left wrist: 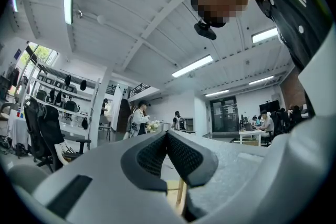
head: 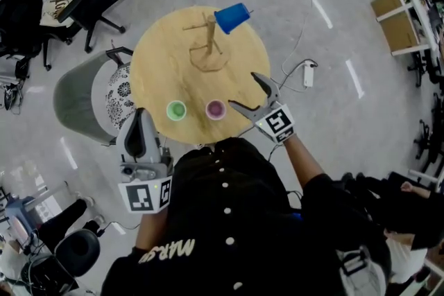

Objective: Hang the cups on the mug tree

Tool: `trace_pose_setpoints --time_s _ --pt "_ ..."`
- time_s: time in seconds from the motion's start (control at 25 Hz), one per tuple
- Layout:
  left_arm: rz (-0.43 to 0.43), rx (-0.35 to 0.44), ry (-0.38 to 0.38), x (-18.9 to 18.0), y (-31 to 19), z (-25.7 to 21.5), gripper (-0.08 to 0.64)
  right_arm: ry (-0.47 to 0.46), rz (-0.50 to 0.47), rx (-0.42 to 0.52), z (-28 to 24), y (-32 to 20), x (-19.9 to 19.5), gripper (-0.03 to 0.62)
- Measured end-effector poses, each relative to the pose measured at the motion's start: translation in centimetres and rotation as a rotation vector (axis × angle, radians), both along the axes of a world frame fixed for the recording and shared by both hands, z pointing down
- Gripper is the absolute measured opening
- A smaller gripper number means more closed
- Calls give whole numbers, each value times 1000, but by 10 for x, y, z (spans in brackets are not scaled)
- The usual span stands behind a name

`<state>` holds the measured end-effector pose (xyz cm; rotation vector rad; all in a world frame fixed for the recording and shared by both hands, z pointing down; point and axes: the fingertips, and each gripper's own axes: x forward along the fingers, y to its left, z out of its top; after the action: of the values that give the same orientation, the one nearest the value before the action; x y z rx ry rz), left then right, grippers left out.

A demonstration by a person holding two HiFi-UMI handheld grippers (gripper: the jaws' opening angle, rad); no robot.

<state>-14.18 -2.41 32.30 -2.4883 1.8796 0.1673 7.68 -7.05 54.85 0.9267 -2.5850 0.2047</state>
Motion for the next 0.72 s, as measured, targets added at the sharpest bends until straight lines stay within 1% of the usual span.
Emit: trace_pose_setpoints --time_s 0.2,0.36,0.52,0.64,0.72 --pt "-9 -34 -6 -2 -5 11 -5 -4 -84 -103 53 38 -23 431" --pt "-12 -61 -1 -5 -7 27 -5 18 -126 -144 89 55 -36 437" --pt "-15 -81 4 -4 -10 37 -5 47 -136 -199 122 68 -43 439" --pt "-12 -89 3 -5 -12 42 -5 96 -155 -202 148 72 -48 439" --pt "1 -97 7 -5 -13 48 -5 114 -165 -199 164 72 -53 439"
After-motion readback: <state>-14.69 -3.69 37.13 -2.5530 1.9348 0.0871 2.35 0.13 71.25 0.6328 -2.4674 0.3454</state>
